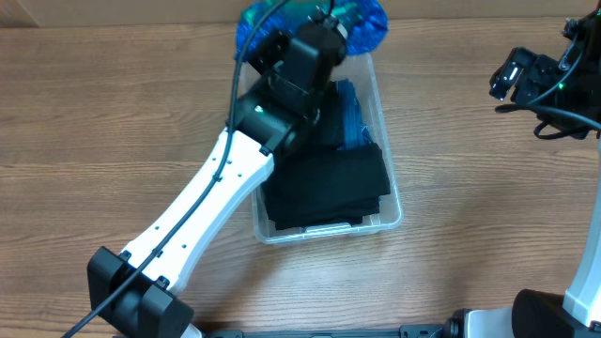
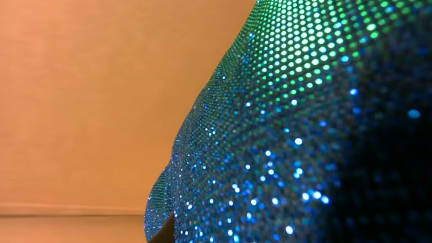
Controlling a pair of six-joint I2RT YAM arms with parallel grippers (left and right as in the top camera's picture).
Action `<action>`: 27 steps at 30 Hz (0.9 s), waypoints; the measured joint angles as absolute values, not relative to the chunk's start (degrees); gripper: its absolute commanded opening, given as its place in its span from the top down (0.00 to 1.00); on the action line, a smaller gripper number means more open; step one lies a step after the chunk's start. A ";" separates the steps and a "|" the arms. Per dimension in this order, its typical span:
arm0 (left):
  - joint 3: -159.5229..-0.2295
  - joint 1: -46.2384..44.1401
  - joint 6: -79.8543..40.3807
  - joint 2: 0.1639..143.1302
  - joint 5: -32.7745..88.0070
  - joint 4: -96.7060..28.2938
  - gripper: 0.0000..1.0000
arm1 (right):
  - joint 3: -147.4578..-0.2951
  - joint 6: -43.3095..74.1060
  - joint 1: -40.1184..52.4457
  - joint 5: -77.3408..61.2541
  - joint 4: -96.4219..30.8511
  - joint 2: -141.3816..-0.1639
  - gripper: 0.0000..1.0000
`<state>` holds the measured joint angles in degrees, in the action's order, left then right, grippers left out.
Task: Pack container
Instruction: 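Carry the sequined cloth right into the top of the bin, then release the sequined cloth and press it flat in the bin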
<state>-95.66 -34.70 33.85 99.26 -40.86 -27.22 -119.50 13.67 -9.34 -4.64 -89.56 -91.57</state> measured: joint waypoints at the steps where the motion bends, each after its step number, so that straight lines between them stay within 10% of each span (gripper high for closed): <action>1: -95.37 -34.94 32.80 99.26 -40.42 -28.12 0.96 | -119.50 13.69 -9.34 -4.64 -89.58 -91.55 0.00; 22: -83.57 -35.14 20.93 100.53 -34.65 -32.73 0.95 | -119.50 13.67 -9.34 -4.67 -89.56 -91.57 0.00; 27: -83.15 -35.14 20.73 100.53 -34.46 -32.03 0.50 | -119.50 13.67 -9.34 -4.67 -89.56 -91.57 0.00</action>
